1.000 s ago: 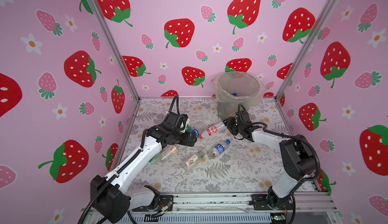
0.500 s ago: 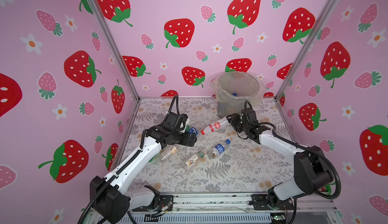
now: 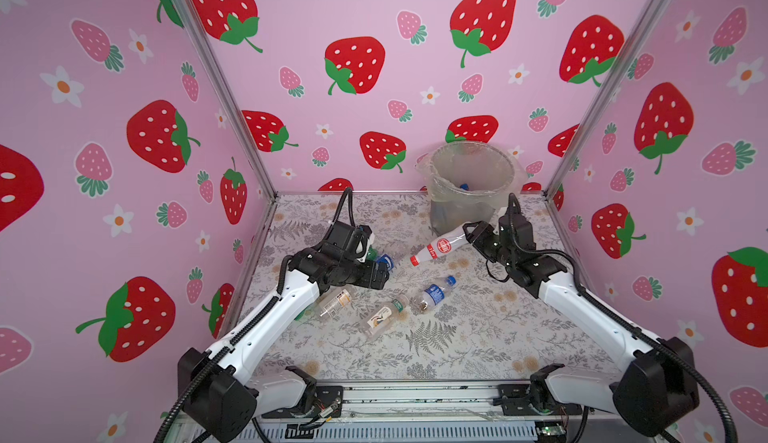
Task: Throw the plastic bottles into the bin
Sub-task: 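Lift the red-capped white bottle and carry it over the bin with the right gripper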
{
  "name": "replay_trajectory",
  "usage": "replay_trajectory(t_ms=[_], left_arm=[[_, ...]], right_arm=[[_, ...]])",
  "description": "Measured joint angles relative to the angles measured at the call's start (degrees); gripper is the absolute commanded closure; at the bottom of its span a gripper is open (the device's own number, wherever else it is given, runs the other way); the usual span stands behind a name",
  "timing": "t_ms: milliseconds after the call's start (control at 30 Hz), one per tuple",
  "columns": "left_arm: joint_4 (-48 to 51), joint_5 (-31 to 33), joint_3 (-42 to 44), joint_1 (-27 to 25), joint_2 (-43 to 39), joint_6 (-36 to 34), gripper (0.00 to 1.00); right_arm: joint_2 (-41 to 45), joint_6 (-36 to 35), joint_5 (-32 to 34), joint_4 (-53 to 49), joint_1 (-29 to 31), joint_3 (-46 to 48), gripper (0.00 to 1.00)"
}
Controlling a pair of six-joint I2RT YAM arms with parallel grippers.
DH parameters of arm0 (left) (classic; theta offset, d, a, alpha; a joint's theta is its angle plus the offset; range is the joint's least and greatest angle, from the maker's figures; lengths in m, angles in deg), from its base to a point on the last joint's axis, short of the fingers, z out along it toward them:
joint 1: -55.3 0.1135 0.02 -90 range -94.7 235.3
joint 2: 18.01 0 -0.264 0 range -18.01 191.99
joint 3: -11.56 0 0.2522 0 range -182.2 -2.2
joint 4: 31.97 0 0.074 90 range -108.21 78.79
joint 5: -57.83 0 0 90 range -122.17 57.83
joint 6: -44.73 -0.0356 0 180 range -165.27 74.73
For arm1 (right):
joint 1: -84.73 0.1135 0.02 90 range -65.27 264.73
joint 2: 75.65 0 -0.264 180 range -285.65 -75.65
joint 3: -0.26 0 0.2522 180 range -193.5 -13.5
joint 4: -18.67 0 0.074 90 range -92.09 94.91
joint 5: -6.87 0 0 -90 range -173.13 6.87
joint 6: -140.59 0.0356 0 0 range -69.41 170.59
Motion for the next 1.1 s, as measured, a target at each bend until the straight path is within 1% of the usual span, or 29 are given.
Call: replay_trajectory(t_ms=[333,567,900,1100], left_arm=[[0.0,0.0,0.0,0.1,0.0,0.0,0.01],[-0.5,0.0,0.0,0.2,0.0,0.0,0.01],[-1.2,0.3,0.1,0.4,0.0,0.0,0.01],[-1.2,0.4,0.1,0.5,0.0,0.0,0.01]], right_arm=[[1.2,-4.7,2.1,-8.9,-0.8,-5.9,0.47],[3.9,-6.5,1.1,-13.4,-5.0,-9.0,0.47],[3.8,-10.4,-1.2,-19.9,-12.0,-21.8,0.47],[3.7,-12.5,-0.5,-22.1,-14.6,-29.5,0.47]])
